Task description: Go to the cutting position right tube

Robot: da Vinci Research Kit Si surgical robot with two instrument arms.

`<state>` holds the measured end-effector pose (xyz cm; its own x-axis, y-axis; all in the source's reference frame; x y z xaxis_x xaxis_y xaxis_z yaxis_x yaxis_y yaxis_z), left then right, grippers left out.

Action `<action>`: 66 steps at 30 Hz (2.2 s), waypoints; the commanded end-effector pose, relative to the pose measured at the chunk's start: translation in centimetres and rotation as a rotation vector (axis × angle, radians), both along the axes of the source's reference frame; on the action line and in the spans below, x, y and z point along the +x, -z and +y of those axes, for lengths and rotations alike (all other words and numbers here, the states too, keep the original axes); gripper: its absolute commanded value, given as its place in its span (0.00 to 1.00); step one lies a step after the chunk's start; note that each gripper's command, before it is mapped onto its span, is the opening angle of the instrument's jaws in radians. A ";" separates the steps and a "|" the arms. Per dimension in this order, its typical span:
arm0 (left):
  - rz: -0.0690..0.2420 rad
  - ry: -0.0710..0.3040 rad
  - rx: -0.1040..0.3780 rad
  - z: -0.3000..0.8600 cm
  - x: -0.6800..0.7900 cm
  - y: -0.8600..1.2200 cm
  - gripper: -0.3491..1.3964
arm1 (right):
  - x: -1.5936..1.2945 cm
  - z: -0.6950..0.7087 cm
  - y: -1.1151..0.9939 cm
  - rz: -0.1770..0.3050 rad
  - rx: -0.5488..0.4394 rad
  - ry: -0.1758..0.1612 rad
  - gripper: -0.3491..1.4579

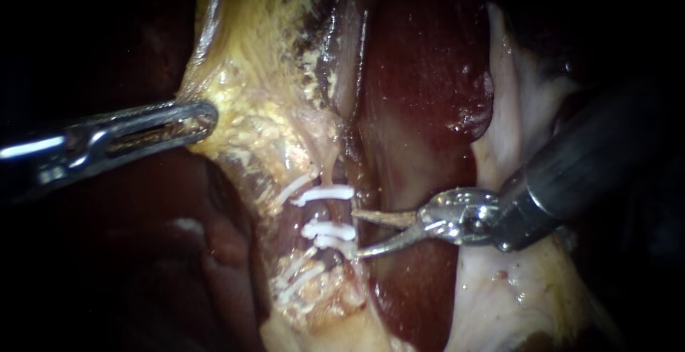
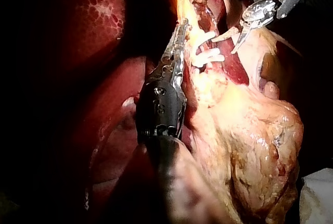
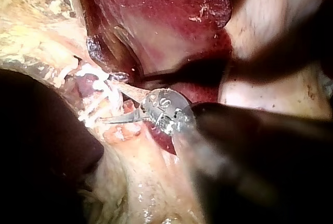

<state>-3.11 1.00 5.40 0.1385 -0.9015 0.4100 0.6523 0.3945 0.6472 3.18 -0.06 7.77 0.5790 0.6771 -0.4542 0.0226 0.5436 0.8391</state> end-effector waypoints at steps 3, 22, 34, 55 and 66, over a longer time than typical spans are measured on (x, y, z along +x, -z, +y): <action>0.000 0.000 0.000 0.00 0.00 0.00 0.00 | 0.05 0.03 -0.04 -0.010 0.009 -0.006 0.92; 0.001 0.001 -0.001 -0.01 0.00 0.01 0.00 | 0.39 0.18 -0.22 0.004 0.016 0.012 0.86; 0.001 0.001 -0.001 -0.02 0.00 0.01 0.00 | 0.50 0.16 -0.24 0.068 0.021 0.065 0.75; 0.001 0.002 -0.001 -0.02 -0.01 0.00 0.00 | 0.69 0.13 -0.38 0.082 0.021 0.076 0.55; 0.002 0.002 -0.001 -0.02 -0.01 0.00 0.00 | 0.69 0.15 -0.39 0.081 0.020 0.074 0.53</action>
